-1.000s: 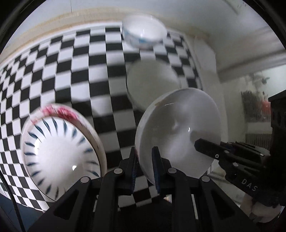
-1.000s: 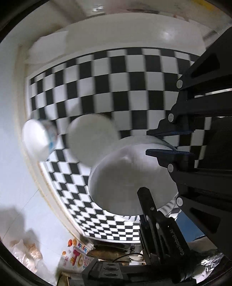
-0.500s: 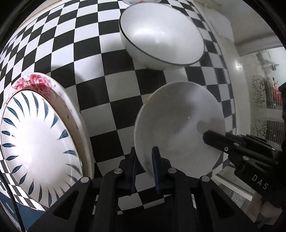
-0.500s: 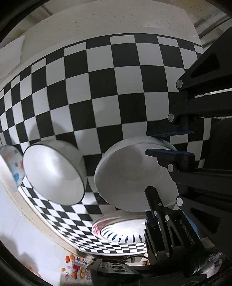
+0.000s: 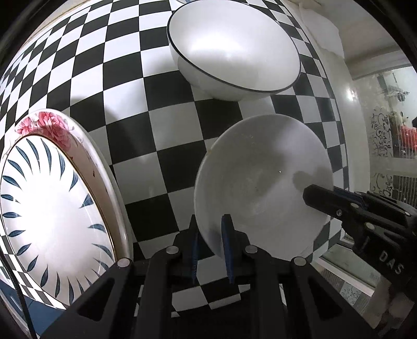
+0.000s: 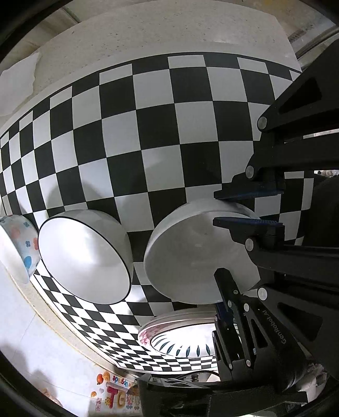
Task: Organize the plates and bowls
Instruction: 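Carry the white bowl with both grippers toward the black-rimmed white bowl, then lower the held white bowl into the black-rimmed bowl with both grippers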
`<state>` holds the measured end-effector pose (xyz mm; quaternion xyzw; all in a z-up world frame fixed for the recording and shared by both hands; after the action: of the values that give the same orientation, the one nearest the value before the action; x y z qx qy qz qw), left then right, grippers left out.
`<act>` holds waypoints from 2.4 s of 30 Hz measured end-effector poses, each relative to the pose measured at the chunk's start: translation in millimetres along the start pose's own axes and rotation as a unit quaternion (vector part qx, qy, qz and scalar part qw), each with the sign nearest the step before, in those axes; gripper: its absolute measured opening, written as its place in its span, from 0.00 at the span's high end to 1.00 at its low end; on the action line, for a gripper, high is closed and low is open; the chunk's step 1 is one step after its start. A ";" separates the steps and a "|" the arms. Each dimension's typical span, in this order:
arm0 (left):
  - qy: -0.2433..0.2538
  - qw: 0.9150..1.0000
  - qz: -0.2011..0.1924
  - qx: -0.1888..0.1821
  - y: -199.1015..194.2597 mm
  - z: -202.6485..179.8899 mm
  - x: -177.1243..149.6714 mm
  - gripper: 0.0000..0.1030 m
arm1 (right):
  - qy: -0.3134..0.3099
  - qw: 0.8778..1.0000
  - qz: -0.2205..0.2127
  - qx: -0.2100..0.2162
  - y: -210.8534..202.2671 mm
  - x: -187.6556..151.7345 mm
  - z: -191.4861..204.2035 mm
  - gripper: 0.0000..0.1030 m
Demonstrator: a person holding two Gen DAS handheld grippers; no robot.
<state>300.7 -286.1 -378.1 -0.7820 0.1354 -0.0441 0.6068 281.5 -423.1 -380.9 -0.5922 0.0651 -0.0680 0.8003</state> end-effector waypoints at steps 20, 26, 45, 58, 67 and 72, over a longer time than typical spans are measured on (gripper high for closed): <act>-0.098 0.990 -0.081 -0.054 -83.2 47.4 96.8 0.75 | 0.033 0.996 -0.064 0.048 -79.0 98.2 -15.8 0.58; -0.090 0.993 -0.054 -0.052 -54.1 38.1 127.2 0.75 | 0.043 0.997 -0.032 0.056 -31.0 123.8 -11.3 0.58; -0.036 0.998 -0.053 -0.016 -44.3 19.5 131.8 0.77 | 0.044 0.998 -0.009 0.047 7.8 135.2 3.2 0.88; 0.016 0.995 -0.088 -0.043 -115.4 -5.3 73.5 0.77 | 0.024 0.997 -0.056 0.038 -77.7 73.0 25.4 0.88; 0.042 0.998 -0.038 -0.037 -81.6 -17.4 34.0 0.77 | 0.052 0.998 -0.030 0.035 -68.0 9.5 10.2 0.87; 0.059 0.998 -0.016 -0.017 -56.9 -22.3 26.9 0.77 | 0.064 0.998 -0.011 0.025 -46.1 -4.2 0.1 0.88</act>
<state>330.2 -301.2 -320.2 -0.7905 0.1592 -0.0970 0.5834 276.0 -435.5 -336.6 -0.5667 0.1077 -0.1162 0.8085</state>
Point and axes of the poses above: each gripper's, at about its wrist camera, not at the fingertips, and y roughly the way its jaws point, z to its left, x to its top, the point moved 4 cm from there along y, roughly the way its jaws point, and after that the axes turned 1 degree about -y, right-handed, at the moved point
